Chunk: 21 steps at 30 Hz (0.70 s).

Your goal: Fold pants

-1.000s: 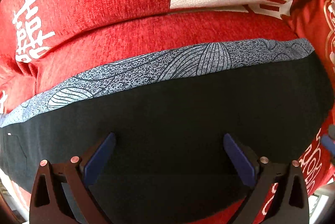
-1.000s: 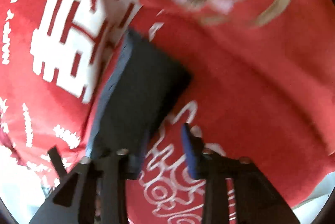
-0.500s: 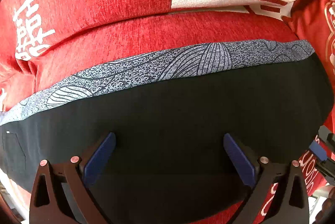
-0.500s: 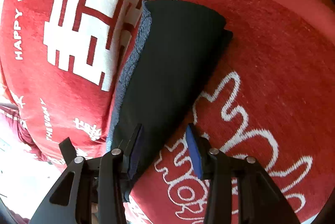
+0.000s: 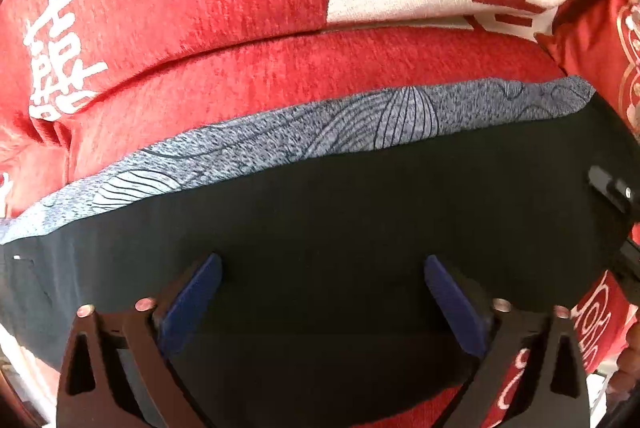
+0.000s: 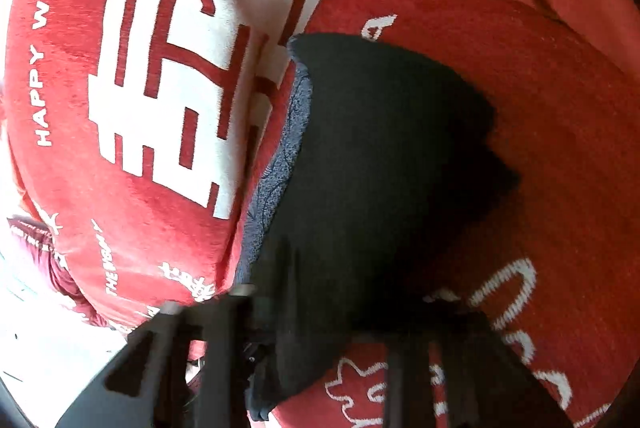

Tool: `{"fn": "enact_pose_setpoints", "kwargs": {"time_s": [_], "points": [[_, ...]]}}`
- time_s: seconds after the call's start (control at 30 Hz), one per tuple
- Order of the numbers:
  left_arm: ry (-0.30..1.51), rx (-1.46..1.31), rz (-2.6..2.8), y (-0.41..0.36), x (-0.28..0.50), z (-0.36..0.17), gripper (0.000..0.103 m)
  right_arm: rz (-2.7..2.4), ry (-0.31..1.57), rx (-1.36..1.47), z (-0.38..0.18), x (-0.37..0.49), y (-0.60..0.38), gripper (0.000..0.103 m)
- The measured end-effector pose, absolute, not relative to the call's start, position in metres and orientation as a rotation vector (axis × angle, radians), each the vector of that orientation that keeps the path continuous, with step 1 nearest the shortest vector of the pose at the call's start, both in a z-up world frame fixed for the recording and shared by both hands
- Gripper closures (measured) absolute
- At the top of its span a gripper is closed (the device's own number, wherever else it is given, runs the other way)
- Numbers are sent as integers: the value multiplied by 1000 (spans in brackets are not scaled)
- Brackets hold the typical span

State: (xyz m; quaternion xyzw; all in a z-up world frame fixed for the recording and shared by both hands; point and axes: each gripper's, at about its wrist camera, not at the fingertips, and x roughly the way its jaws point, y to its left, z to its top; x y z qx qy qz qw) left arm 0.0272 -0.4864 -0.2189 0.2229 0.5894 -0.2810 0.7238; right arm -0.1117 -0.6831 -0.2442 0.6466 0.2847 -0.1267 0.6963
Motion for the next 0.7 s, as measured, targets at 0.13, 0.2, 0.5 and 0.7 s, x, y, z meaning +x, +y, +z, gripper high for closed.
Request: {"fn": "enact_pose_setpoints", "kwargs": {"time_s": [0.13, 0.2, 0.5, 0.7], "points": [[1253, 501, -704, -498, 17, -200, 25, -222, 603, 1403, -219, -117, -678, 86], [1248, 550, -733, -508, 8, -207, 25, -202, 602, 1362, -205, -116, -674, 86], [1248, 514, -768, -501, 9, -218, 23, -197, 692, 1076, -145, -80, -637, 86], [1310, 402, -768, -446, 32, -194, 23, -245, 782, 827, -102, -53, -598, 86]]}}
